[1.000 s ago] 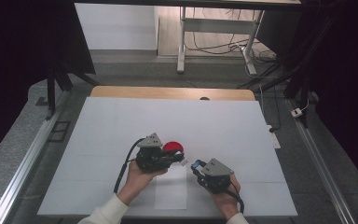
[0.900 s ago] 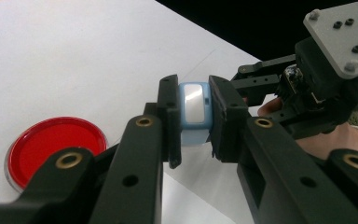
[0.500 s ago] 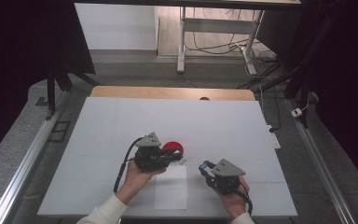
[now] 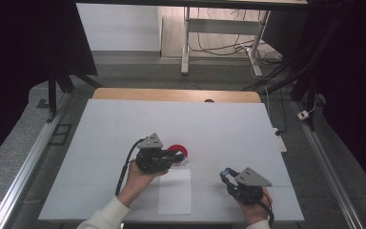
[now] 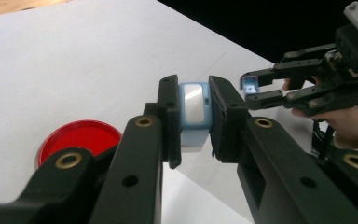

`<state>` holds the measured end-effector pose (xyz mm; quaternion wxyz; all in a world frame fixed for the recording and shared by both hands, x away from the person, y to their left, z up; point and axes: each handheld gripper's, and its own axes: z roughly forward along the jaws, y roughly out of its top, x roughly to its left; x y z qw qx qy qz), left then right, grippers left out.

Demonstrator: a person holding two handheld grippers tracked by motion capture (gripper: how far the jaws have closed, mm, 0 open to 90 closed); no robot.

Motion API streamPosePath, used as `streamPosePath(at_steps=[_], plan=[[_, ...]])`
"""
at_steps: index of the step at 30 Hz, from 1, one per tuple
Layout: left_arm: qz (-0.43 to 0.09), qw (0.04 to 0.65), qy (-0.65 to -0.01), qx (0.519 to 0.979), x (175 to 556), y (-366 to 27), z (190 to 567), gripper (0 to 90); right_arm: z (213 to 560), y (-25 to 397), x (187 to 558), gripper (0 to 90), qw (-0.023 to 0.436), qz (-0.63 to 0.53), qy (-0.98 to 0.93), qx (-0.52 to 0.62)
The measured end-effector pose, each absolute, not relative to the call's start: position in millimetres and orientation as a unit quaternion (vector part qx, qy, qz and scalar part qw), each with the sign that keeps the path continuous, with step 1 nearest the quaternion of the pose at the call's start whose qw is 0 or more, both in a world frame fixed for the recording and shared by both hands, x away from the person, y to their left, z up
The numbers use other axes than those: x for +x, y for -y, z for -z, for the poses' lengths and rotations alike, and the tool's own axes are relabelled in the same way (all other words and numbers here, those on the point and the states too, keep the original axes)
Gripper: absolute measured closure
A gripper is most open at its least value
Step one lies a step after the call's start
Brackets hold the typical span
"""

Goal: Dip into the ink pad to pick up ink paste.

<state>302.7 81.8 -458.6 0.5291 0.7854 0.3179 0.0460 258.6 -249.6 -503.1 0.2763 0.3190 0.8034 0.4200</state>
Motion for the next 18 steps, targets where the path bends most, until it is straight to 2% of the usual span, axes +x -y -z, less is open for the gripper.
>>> streamPosePath(at_steps=[18], plan=[[-0.078, 0.518, -0.331, 0.785, 308.9, -90.1, 459.3, 75.4, 502.0, 282.2, 255.9, 65.2, 0.291, -0.414, -0.792, 0.342]])
